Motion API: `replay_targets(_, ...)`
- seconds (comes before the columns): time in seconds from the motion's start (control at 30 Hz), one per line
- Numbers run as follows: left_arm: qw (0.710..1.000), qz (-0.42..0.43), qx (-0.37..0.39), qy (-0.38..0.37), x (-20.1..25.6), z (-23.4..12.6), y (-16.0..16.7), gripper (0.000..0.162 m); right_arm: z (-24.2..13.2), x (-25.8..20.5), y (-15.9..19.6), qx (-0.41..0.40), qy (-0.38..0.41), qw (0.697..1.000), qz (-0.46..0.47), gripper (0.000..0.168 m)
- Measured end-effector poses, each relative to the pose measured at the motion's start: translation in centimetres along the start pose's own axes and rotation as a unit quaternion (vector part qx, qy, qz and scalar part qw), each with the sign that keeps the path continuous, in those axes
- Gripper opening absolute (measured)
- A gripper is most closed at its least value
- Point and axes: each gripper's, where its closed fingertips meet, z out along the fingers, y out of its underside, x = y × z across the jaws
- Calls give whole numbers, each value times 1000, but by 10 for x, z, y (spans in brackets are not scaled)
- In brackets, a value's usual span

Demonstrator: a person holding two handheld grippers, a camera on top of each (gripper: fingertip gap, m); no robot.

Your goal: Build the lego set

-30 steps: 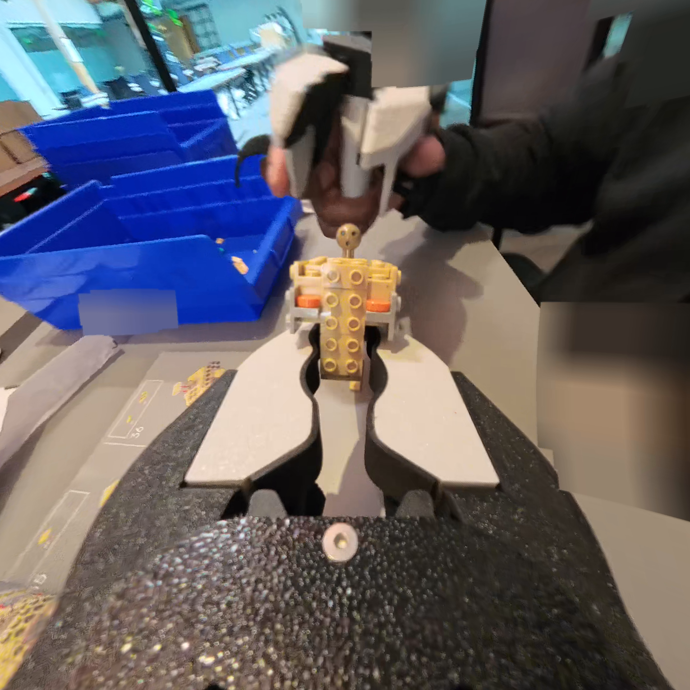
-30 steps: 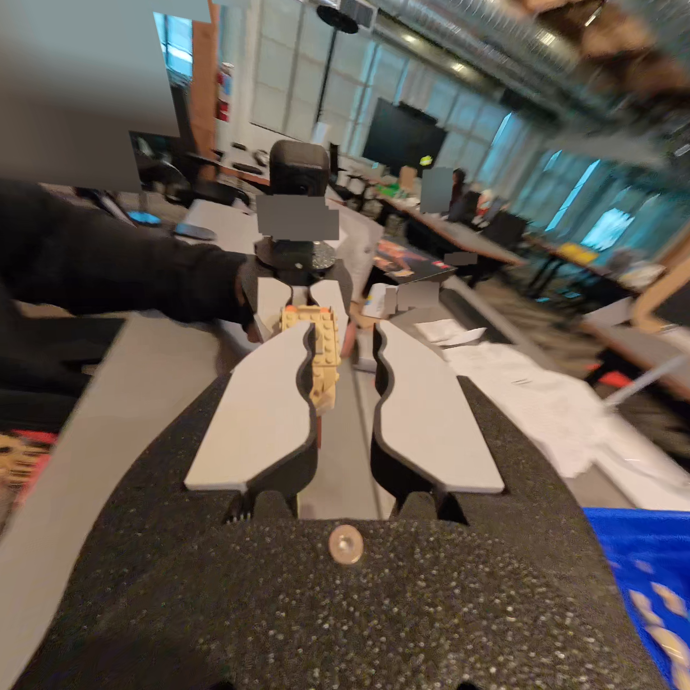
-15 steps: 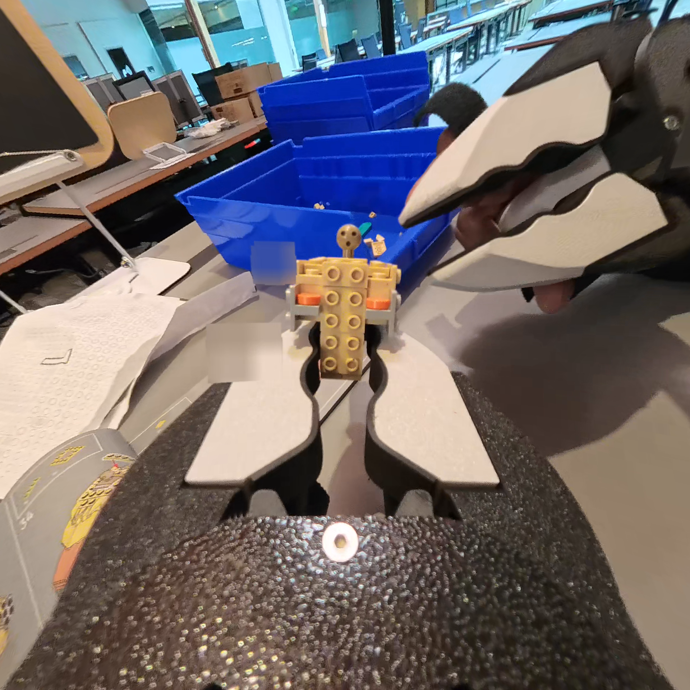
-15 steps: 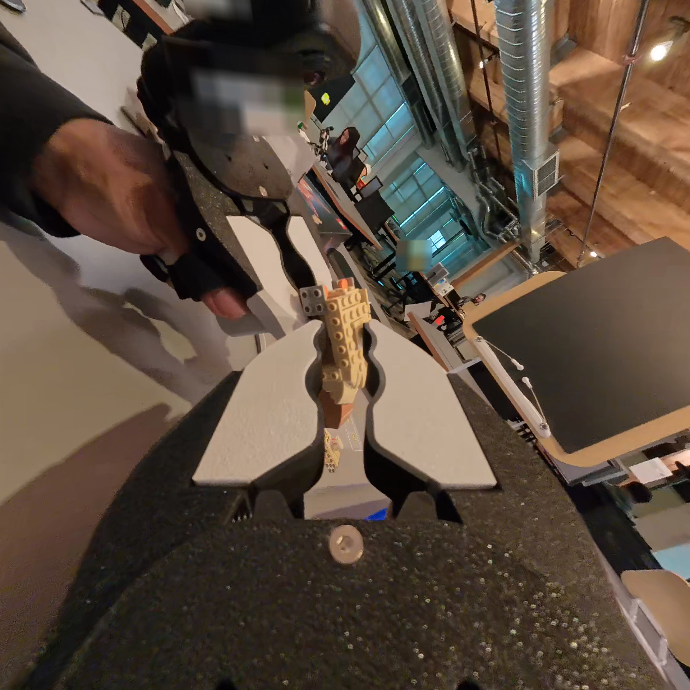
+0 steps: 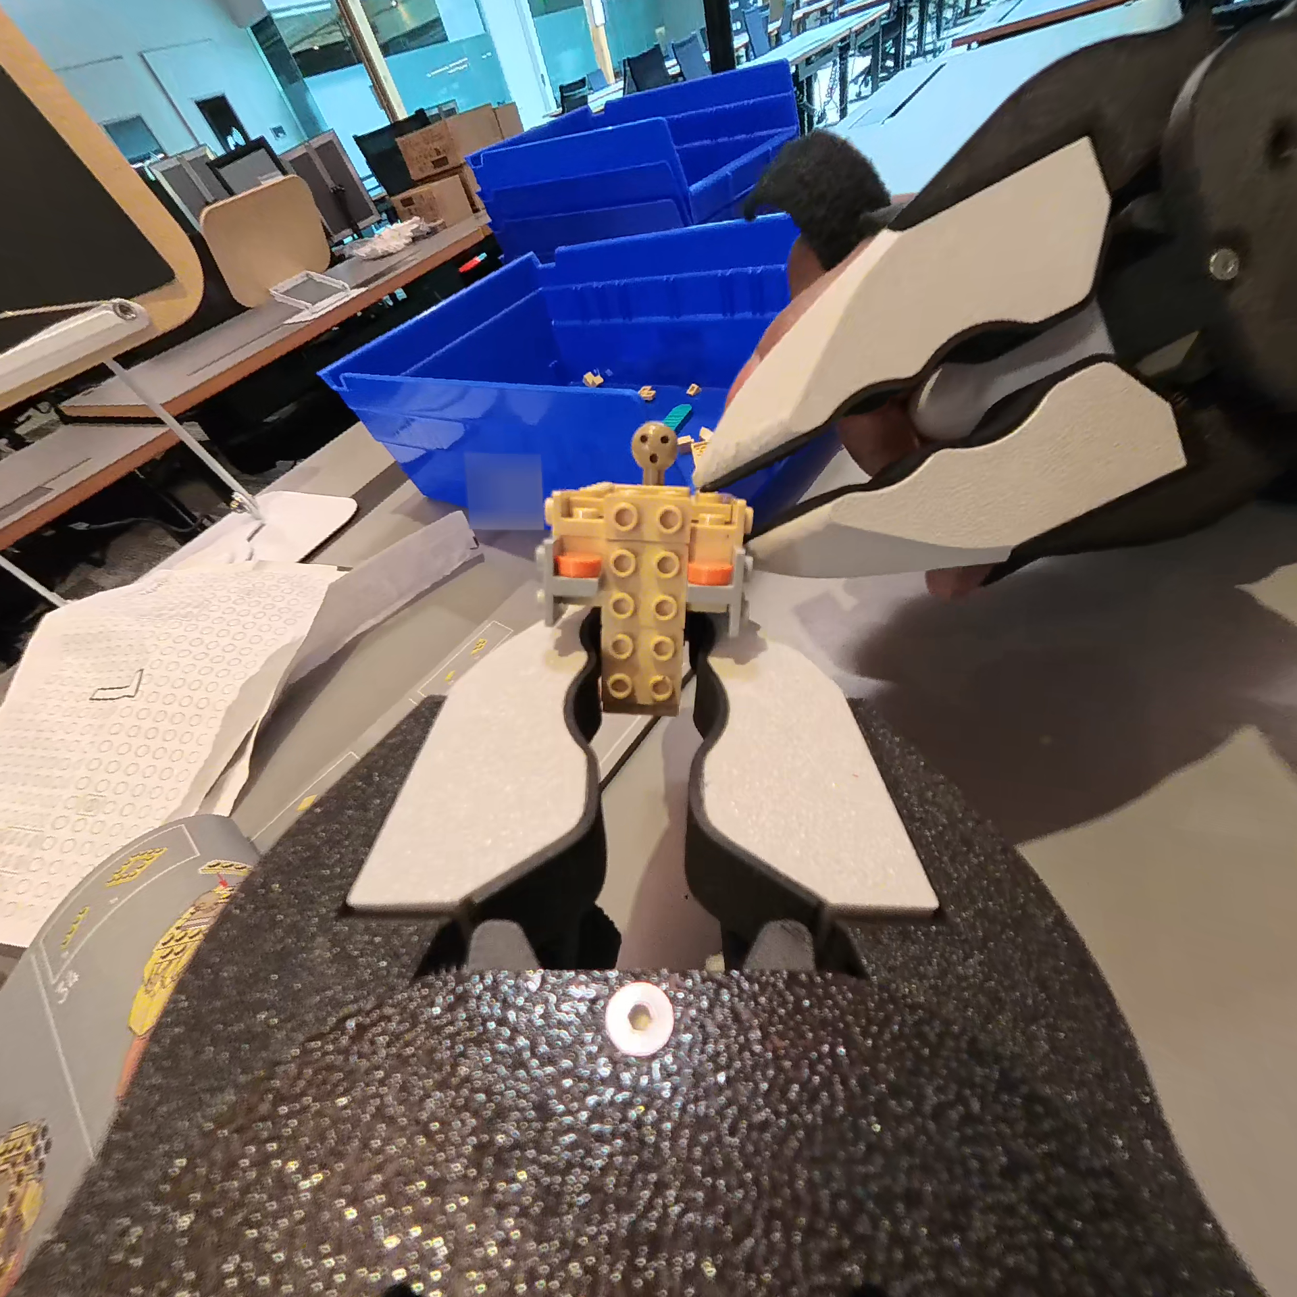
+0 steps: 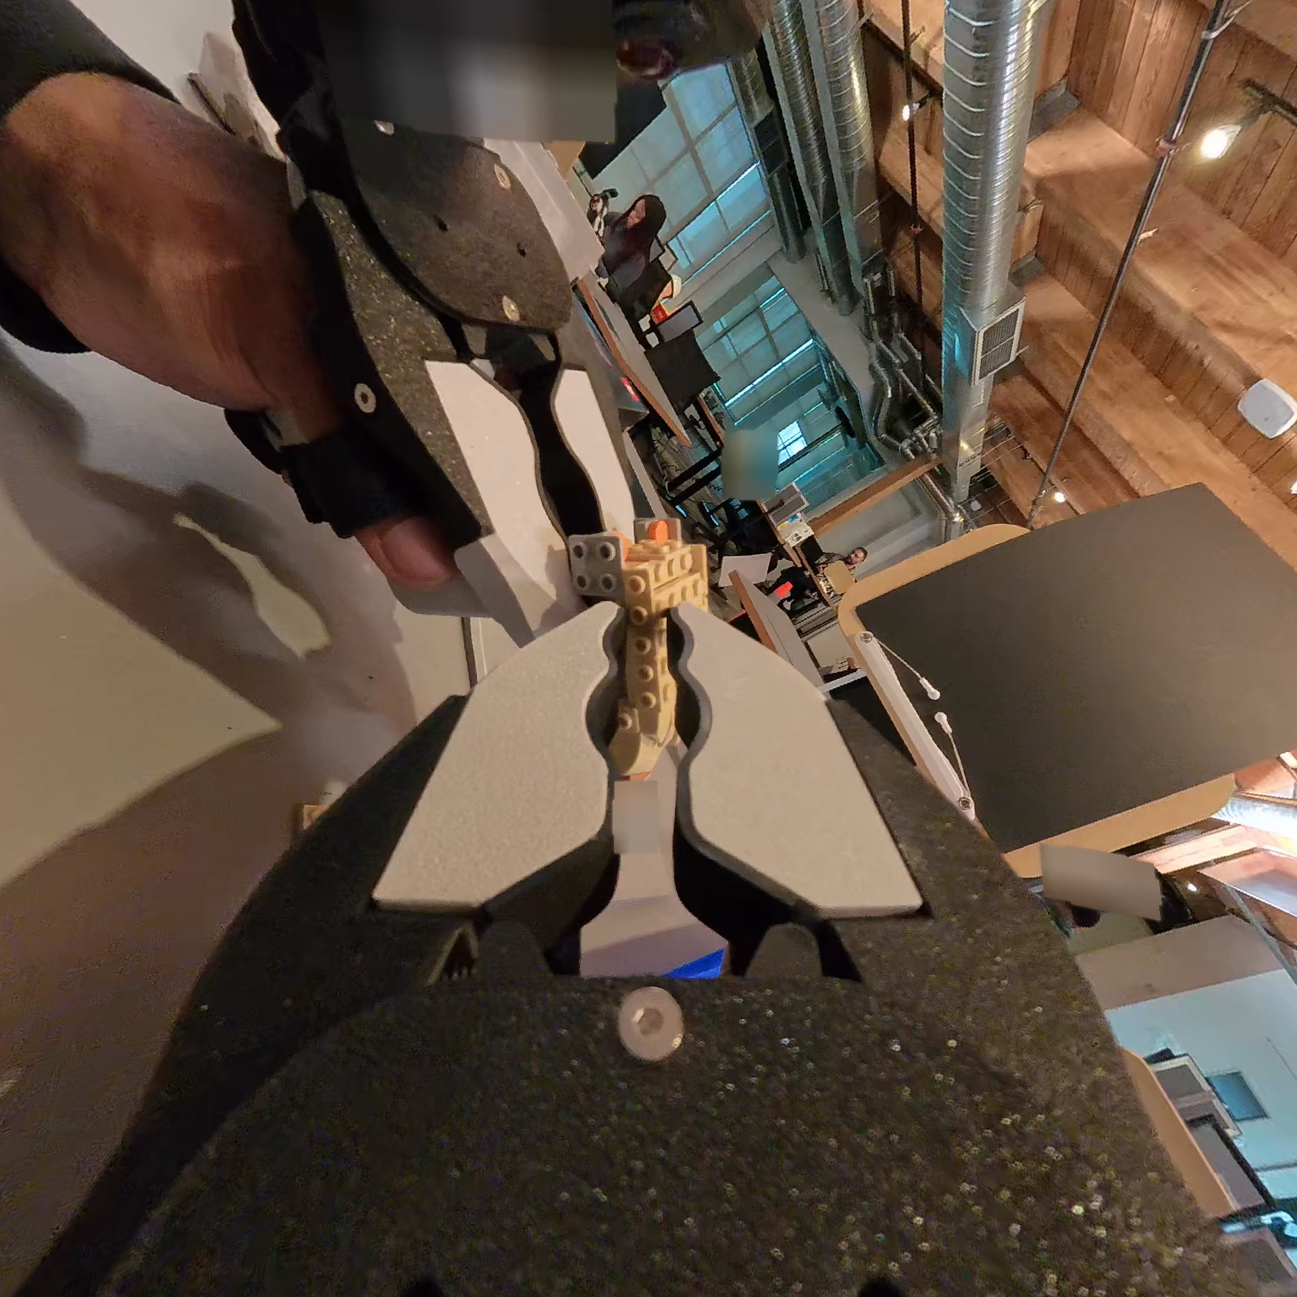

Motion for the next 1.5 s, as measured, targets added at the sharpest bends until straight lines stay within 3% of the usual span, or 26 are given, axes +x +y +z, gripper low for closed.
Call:
replay_targets(0.8,999,42,-6,10,7,1,5,21,-4,-9,0,-16,-39,999,-5,9)
replay_targets(0.93,999,2,22,28,5,1,-2,22,-2,-3,-3,-3,5,999,-35,9)
replay_targets(1.0,998,-30,36,40,1,0,-3,22,-5,-2,-9,22,19,998,-53,19)
replay_targets(1.17,976,-129,87,150,2,-10,-6,22,-11,15,-10,41,28,999,18,26)
replay_targets(1.27,964,-160,117,177,1,-16,-13,22,-9,13,-4,27,19,999,24,28)
replay_targets(1.5,971,-121,98,181,11,-13,-9,22,-7,8,-6,22,19,1000,3,26)
